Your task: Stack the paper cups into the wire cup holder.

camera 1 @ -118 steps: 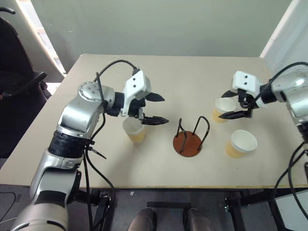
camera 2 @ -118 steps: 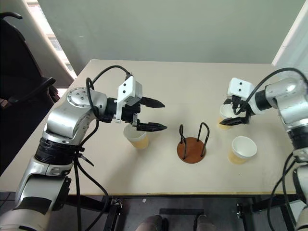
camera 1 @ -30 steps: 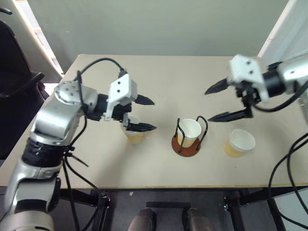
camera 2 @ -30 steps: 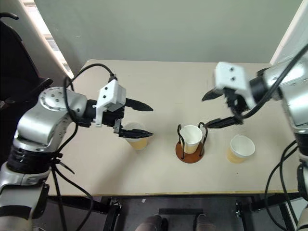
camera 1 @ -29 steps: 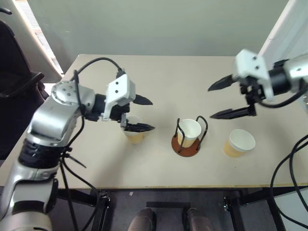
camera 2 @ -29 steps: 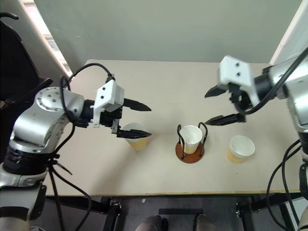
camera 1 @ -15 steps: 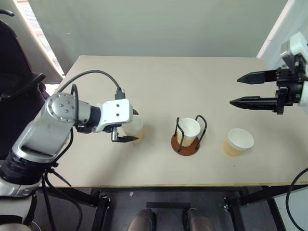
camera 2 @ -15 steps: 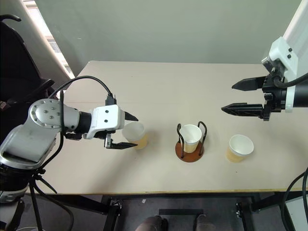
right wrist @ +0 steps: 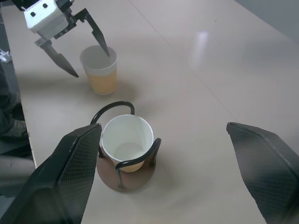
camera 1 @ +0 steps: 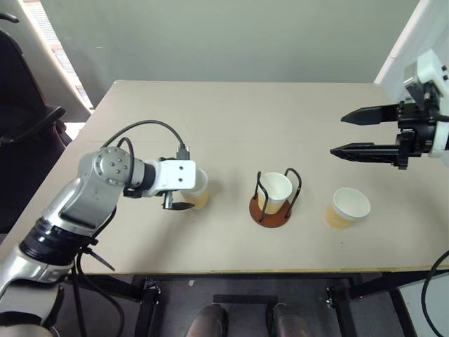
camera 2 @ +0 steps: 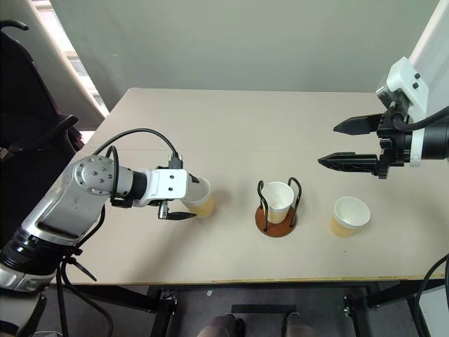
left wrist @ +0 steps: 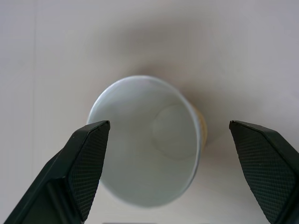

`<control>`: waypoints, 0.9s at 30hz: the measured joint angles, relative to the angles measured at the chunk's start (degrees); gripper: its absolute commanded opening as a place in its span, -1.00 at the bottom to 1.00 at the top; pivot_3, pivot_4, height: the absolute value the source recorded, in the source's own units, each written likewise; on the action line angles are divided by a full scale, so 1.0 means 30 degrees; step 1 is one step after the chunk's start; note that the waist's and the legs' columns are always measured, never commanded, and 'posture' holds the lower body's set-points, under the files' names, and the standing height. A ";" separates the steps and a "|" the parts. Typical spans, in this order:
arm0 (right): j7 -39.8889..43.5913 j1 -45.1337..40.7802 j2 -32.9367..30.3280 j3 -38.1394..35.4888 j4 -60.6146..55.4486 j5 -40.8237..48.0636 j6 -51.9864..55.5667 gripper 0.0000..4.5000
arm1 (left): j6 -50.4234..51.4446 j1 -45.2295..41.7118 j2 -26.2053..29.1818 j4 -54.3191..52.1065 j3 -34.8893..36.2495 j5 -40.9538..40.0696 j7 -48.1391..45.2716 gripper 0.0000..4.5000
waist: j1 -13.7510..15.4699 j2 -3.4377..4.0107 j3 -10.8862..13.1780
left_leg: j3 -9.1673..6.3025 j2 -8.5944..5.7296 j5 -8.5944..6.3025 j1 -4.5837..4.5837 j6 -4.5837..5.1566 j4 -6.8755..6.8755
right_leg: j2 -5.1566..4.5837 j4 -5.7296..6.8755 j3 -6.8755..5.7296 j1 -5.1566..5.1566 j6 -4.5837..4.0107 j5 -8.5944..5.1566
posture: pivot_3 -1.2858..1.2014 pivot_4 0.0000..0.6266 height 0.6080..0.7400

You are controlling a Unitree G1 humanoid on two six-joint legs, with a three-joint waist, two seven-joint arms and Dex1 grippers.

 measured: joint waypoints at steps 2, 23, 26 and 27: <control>-0.0092 0.0005 -0.0002 -0.0001 0.0010 0.0131 -0.0020 1.00 | -0.0524 0.0000 -0.0227 0.0340 -0.0191 0.0110 -0.0224 0.55 | 0.0003 0.0000 0.0000 | 0.0000 0.0000 -0.0007 -0.0002 0.0000 0.0000 | 0.0001 -0.0001 0.0000 -0.0003 0.0004 0.0002 | 0.03 -0.52 1.00; -0.1647 0.1780 0.0463 -0.1619 0.0056 0.2221 -0.0710 1.00 | -0.0663 -0.2344 -0.1146 0.1297 0.0867 -0.4246 -0.5049 -0.97 | 0.0082 -0.0002 -0.0001 | 0.0009 0.0000 -0.0044 -0.0052 0.0086 0.0044 | -0.0006 -0.0018 -0.0010 -0.0003 0.0050 0.0030 | 0.03 -0.52 1.00; -0.1116 0.3022 -0.0001 -0.1827 -0.0409 0.2466 -0.1371 1.00 | 0.0292 -0.3690 -0.1539 0.1384 0.0949 -0.5334 -0.5953 -0.97 | 0.0113 -0.0002 -0.0002 | 0.0015 0.0002 -0.0035 -0.0081 0.0075 0.0059 | -0.0009 -0.0023 -0.0014 -0.0013 0.0063 0.0037 | 0.03 -0.52 1.00; -0.0852 0.3391 -0.0170 -0.1870 -0.0561 0.2525 -0.1509 1.00 | 0.0440 -0.4296 -0.1676 0.1559 0.0942 -0.5602 -0.6206 -0.97 | 0.0111 -0.0002 -0.0002 | 0.0014 0.0003 -0.0034 -0.0088 0.0077 0.0058 | -0.0011 -0.0027 -0.0014 -0.0017 0.0067 0.0038 | 0.03 -0.52 1.00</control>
